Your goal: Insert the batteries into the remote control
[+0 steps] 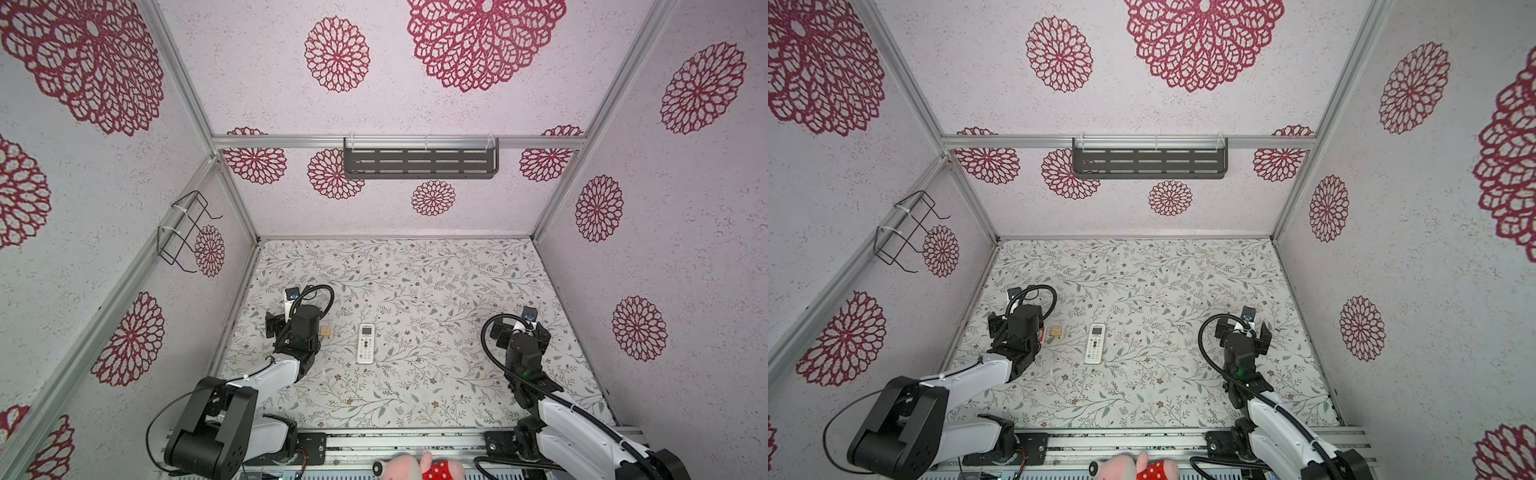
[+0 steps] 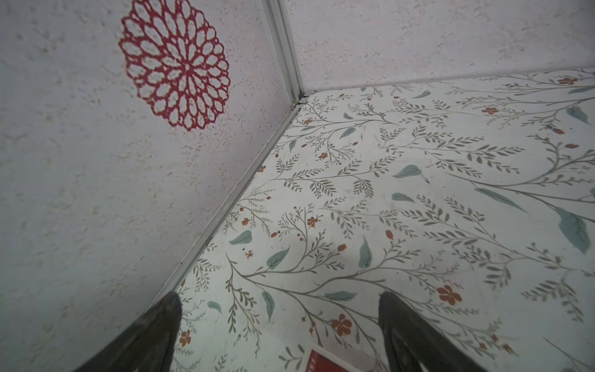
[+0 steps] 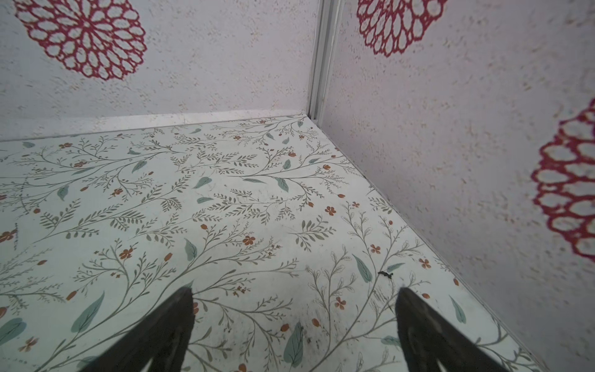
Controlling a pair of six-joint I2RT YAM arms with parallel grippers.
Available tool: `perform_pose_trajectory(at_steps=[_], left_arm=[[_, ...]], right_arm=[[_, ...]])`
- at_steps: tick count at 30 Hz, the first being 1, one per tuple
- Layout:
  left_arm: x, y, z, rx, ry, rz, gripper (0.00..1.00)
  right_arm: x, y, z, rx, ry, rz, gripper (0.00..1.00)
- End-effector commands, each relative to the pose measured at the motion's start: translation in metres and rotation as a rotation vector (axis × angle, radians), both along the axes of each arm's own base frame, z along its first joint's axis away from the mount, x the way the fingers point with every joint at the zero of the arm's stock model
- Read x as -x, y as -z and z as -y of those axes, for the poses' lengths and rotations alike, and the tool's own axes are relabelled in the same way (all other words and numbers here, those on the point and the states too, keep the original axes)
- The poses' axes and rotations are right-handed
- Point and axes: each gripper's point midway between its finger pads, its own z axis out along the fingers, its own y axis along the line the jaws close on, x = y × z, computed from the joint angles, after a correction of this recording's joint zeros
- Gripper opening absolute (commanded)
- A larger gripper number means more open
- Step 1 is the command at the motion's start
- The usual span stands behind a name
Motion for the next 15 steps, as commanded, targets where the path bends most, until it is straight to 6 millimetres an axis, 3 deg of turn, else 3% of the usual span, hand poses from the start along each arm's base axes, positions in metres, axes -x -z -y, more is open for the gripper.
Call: perform_pose_trajectory(at_steps=[1,7,15], left_arm=[[-0.016,-0.031,-0.002,-0.018,0.023,0.166,0.97],[-0.020,-0.034,-0.008,0.018,0.058,0.225,0.97],[-0.022,-0.038,-0.014,0.052,0.090,0.304,0.97]], right_arm=[[-0.007,-0.022,0.005,0.004,-0.002,0.117,0.99],[-0.015,-0.001,0.011,-0.029,-0.003,0.085,0.99],[-0.030,0.000,0.010,-0.009,-0.005,0.074,0.99]])
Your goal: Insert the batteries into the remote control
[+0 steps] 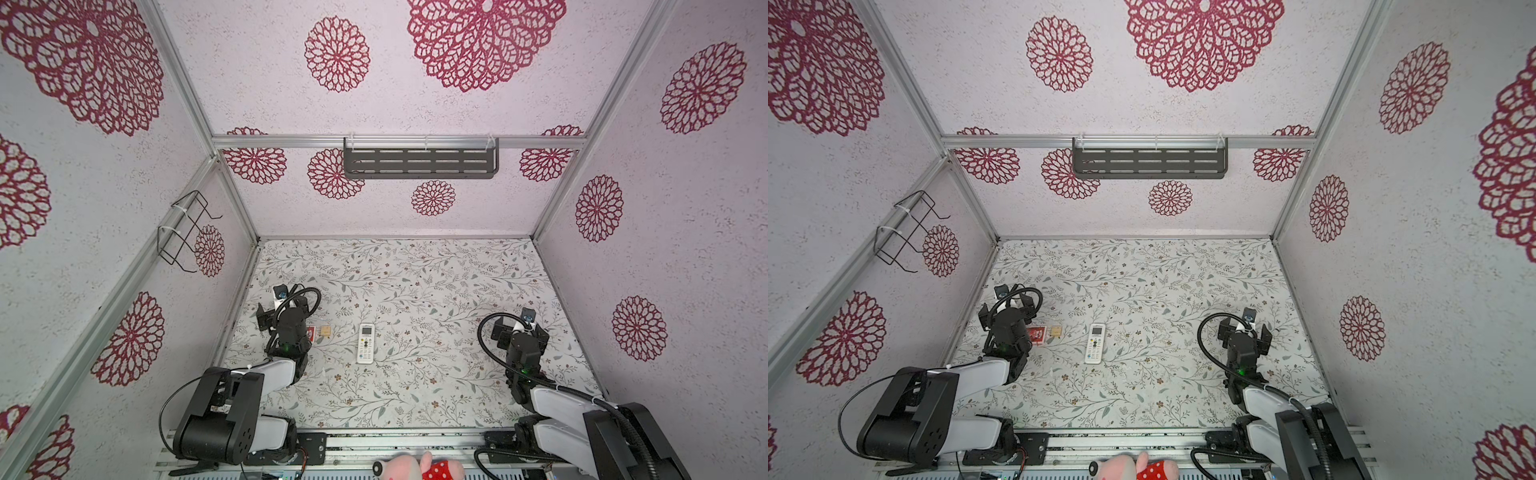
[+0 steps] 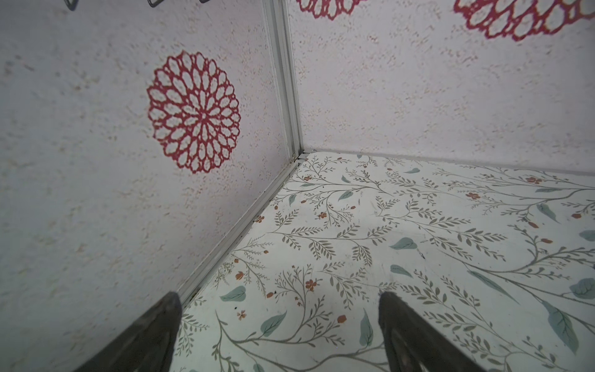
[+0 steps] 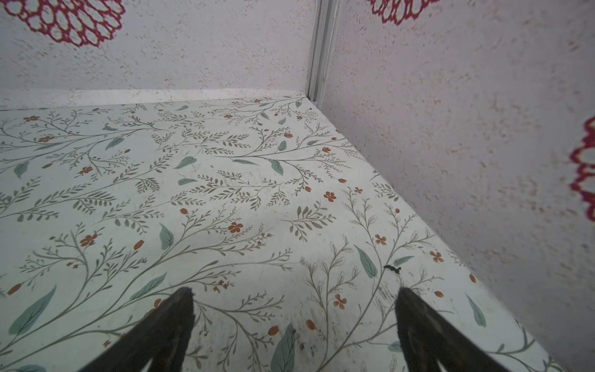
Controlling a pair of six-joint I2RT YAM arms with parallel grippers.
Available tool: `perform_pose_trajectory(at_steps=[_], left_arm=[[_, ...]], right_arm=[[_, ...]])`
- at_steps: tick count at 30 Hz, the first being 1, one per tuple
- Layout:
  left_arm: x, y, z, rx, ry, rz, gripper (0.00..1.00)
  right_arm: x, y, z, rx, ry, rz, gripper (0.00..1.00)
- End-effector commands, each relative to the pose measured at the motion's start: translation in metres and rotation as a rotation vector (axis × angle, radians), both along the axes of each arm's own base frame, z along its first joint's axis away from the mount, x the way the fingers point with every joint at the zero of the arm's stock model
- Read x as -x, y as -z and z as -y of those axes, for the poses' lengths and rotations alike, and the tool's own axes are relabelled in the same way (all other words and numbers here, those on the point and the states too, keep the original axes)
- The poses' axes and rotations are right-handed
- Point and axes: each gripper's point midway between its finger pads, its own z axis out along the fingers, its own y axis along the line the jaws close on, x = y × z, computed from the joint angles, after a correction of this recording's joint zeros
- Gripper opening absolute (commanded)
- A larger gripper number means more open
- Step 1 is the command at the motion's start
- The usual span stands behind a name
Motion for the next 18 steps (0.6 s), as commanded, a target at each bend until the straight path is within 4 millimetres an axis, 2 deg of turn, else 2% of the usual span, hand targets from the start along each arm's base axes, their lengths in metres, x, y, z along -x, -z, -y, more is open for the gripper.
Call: perform_pose_trajectory(at_steps=[1,11,18], left_arm=[[-0.006,-0.012,0.002,0.016,0.047,0.078,0.97],[-0.008,0.003,-0.012,0.047,0.049,0.163,0.97],[-0.016,0.013,-0.010,0.054,0.080,0.129,0.97]], right_arm=[[-0.014,-0.030,-0.001,-0.010,-0.002,0.110,0.99],[-0.023,-0.035,0.001,0.002,0.011,0.145,0.99],[-0.044,-0.032,0.000,0.044,0.014,0.102,0.99]])
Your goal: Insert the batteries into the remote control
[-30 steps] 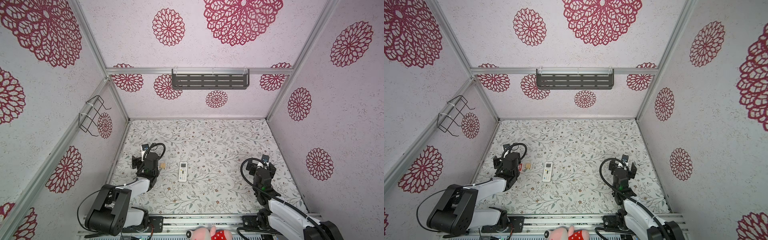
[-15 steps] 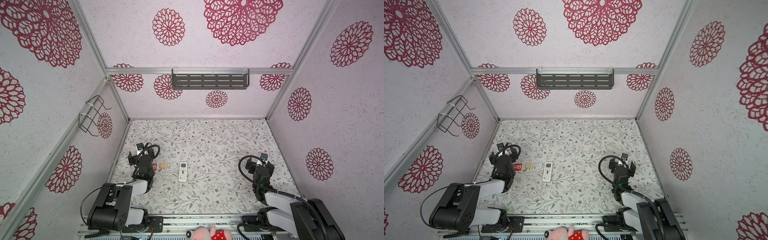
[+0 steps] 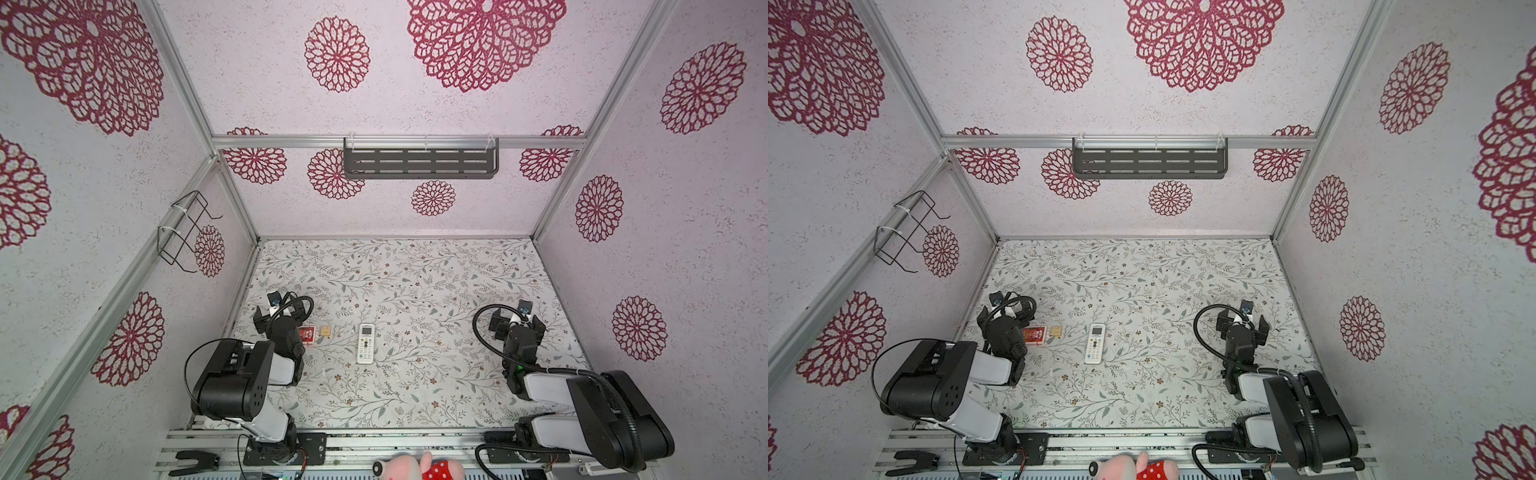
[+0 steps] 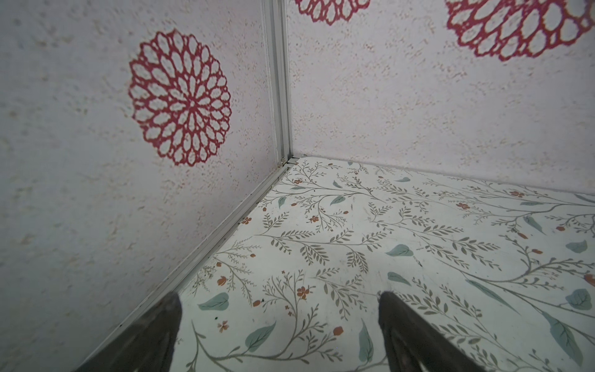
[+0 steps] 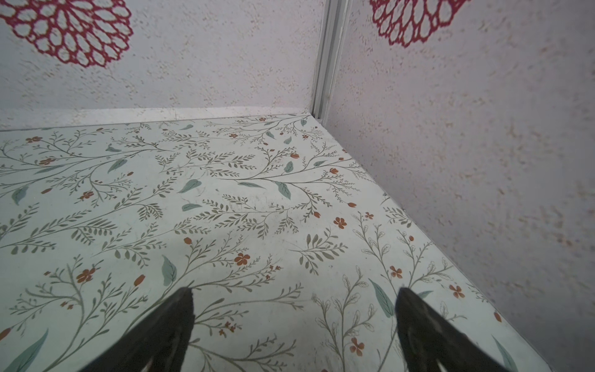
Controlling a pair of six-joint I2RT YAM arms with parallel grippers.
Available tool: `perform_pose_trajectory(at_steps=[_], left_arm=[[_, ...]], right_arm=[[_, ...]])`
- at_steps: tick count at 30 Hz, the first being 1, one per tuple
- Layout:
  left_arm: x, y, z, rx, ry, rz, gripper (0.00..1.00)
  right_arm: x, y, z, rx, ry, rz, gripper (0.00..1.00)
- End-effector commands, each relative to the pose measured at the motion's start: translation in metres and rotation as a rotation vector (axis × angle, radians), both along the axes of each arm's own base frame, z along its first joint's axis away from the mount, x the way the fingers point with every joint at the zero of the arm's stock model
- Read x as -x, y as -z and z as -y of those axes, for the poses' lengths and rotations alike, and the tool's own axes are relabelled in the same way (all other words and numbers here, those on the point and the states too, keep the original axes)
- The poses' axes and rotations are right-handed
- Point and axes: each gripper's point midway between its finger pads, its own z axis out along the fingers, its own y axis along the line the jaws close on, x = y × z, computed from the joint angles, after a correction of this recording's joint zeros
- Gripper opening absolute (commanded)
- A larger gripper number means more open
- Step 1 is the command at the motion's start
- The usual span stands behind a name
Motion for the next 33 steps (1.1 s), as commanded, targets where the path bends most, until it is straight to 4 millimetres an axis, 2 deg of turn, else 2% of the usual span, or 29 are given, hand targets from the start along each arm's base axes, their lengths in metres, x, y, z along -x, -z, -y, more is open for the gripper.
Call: perform_pose_trajectory(at_steps=[1,5,7,8,11,15,19,25,29,33], left_arm=[[-0.008,-0.010,0.002,0.008,0.029,0.042,0.97],[-0.012,-0.009,-0.003,0.022,0.015,0.027,0.97],[-0.014,-0.007,-0.006,0.034,0.005,0.013,0.97],[-0.015,-0.007,-0.007,0.044,0.004,0.008,0.97],[-0.016,-0.005,-0.014,0.074,-0.001,0.002,0.97],[-0.020,-0.002,-0.018,0.096,0.001,-0.019,0.97],[-0.025,0.002,-0.026,0.133,-0.004,-0.048,0.97],[-0.026,0.003,-0.027,0.141,-0.002,-0.048,0.97],[-0.025,0.002,-0.027,0.141,-0.002,-0.046,0.97],[-0.025,0.002,-0.028,0.140,-0.003,-0.045,0.97]], right_arm=[[-0.014,-0.022,0.003,0.025,0.023,0.057,0.99],[-0.015,-0.022,0.011,0.046,0.072,0.063,0.99],[-0.014,-0.016,0.015,0.043,0.071,0.091,0.99],[-0.014,-0.021,0.015,0.058,0.072,0.125,0.99],[-0.018,-0.016,0.010,0.044,0.029,0.098,0.99],[-0.028,-0.010,0.009,0.021,0.000,0.056,0.99],[-0.048,0.003,0.017,-0.054,-0.040,-0.026,0.99],[-0.043,0.001,0.019,-0.090,-0.068,0.001,0.99],[-0.031,0.003,0.018,-0.089,-0.089,0.069,0.99],[-0.032,0.003,0.018,-0.080,-0.079,0.062,0.99]])
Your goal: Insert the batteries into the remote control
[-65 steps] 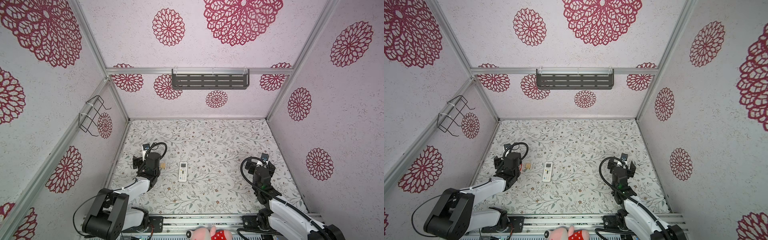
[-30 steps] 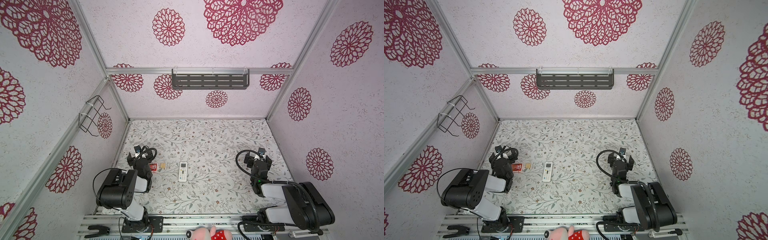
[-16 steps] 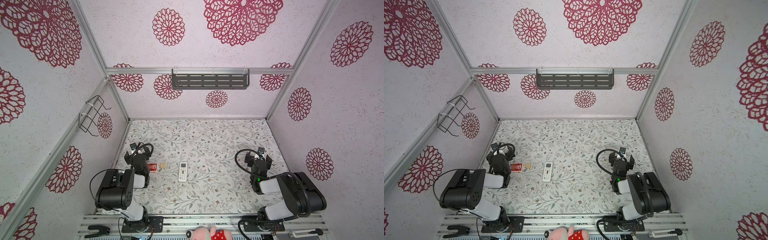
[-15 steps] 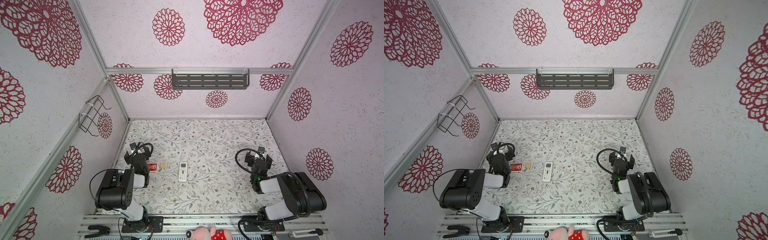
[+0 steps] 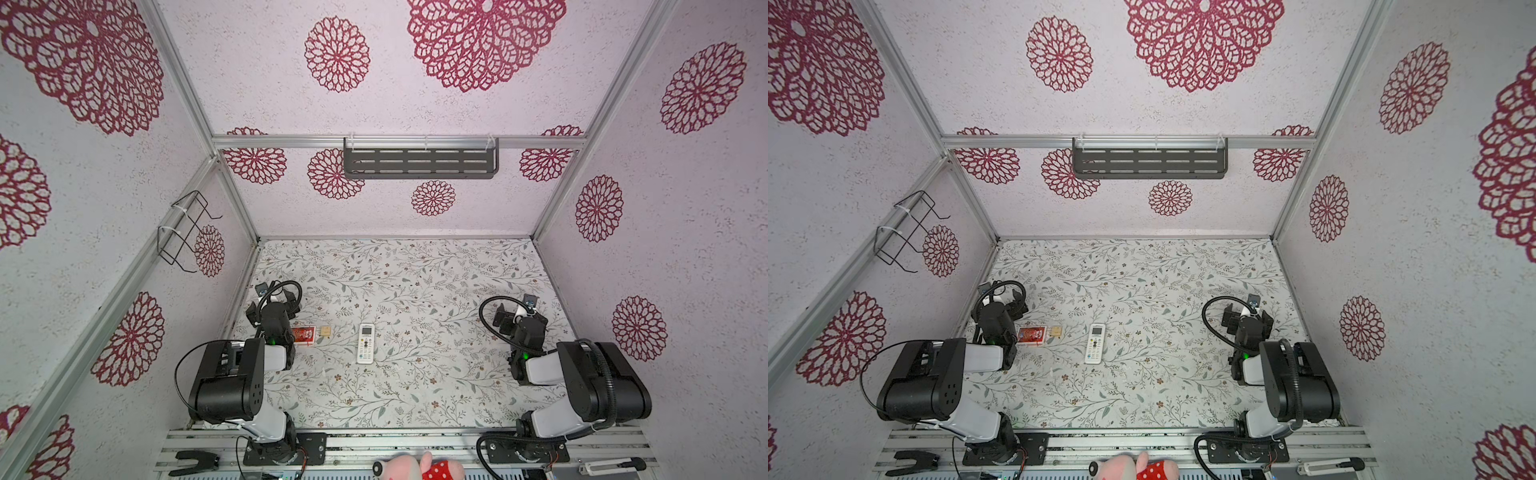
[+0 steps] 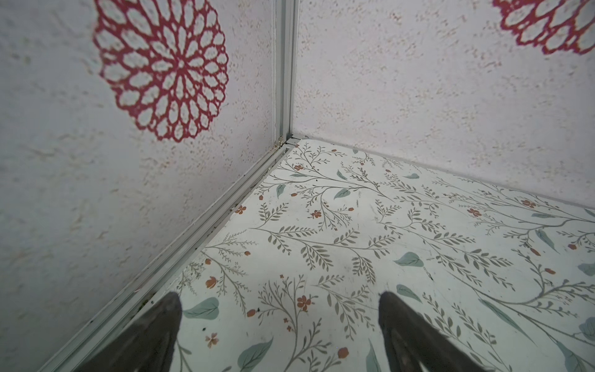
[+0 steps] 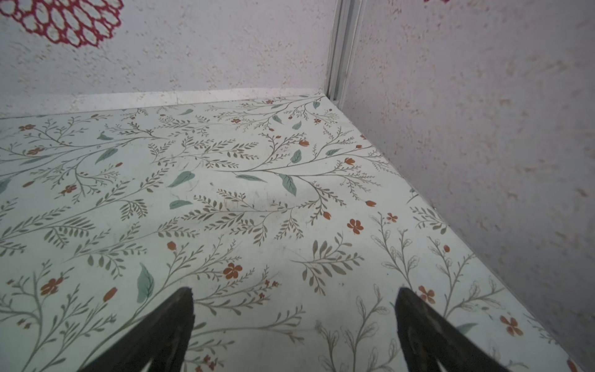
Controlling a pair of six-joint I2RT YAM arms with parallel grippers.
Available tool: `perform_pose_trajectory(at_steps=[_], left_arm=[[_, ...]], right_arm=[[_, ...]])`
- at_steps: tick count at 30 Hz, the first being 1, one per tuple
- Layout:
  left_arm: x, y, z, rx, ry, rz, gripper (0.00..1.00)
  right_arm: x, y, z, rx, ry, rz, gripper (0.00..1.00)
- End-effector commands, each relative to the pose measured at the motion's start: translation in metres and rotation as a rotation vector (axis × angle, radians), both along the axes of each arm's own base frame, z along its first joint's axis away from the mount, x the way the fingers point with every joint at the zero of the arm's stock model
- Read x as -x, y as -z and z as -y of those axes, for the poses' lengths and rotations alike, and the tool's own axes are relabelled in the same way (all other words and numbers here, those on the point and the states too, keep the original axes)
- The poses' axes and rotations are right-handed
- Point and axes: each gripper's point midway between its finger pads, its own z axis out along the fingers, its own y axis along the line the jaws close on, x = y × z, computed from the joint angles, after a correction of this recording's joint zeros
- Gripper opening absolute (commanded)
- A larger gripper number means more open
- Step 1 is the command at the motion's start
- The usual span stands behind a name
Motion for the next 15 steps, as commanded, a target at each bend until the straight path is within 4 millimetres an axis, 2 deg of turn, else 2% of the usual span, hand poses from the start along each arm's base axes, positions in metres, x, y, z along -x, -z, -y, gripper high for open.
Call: perform_pose_trajectory(at_steps=[1,11,15], left_arm=[[-0.002,-0.007,0.000,0.002,0.009,0.019,0.97],[-0.002,-0.008,0.001,-0.004,0.008,0.017,0.97],[-0.002,-0.007,0.001,-0.005,0.008,0.017,0.97]], right_arm=[[-0.009,-0.028,-0.003,-0.013,-0.004,0.114,0.99],[-0.009,-0.029,-0.004,0.000,0.000,0.116,0.99],[-0.013,-0.027,-0.017,0.013,-0.078,0.097,0.99]])
